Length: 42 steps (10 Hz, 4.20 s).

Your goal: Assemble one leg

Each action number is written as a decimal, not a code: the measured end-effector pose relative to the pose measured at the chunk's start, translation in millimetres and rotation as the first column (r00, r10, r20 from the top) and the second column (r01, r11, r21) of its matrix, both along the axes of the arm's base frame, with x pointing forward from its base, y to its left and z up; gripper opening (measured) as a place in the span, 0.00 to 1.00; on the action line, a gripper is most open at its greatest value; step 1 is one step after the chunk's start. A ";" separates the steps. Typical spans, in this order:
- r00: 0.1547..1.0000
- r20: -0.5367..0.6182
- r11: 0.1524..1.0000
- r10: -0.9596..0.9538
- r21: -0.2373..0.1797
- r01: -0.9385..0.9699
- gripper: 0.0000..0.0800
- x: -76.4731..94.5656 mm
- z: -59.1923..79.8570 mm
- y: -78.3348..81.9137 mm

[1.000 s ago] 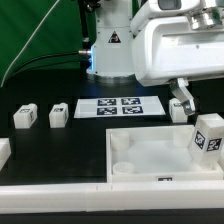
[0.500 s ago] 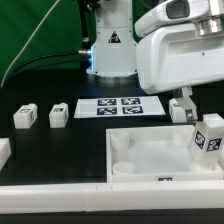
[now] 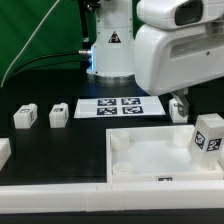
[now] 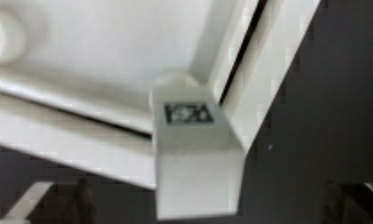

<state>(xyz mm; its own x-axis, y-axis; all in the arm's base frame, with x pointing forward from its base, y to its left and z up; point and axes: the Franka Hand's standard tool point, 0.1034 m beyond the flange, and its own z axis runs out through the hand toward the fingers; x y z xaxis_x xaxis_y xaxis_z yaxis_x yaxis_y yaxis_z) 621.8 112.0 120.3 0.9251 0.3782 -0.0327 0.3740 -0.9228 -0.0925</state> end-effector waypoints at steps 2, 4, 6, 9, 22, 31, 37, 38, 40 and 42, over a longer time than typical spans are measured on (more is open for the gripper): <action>1.000 0.006 1.000 -0.001 0.001 0.001 0.81 -0.3 -1.2 -0.6; 1.000 0.007 1.000 -0.001 0.001 0.001 0.81 0.0 -2.3 -0.8; 1.000 0.019 1.000 -0.011 0.002 0.011 0.81 3.1 -10.6 -2.8; 1.000 0.022 1.000 -0.013 0.004 0.013 0.81 3.2 -20.8 -1.3; 1.000 0.024 1.000 -0.014 0.008 0.014 0.36 4.2 -27.5 -7.8; 0.533 -0.040 0.534 -0.845 -0.022 0.845 0.36 7.4 -28.6 -11.1; -0.059 -0.044 -0.056 -0.997 -0.074 0.996 0.36 9.1 -28.0 -13.6; -0.138 -0.045 -0.134 -0.989 -0.082 0.988 0.36 9.0 -27.7 -12.3; -0.347 -0.046 -0.340 -0.937 -0.113 0.934 0.36 7.8 -27.8 -11.3; -0.384 -0.054 -0.375 -0.922 -0.123 0.919 0.38 7.6 -28.0 -12.5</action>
Offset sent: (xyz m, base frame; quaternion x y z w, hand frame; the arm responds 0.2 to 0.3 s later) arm 0.0000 0.0000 0.0000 0.0000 0.0000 0.0000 1.0000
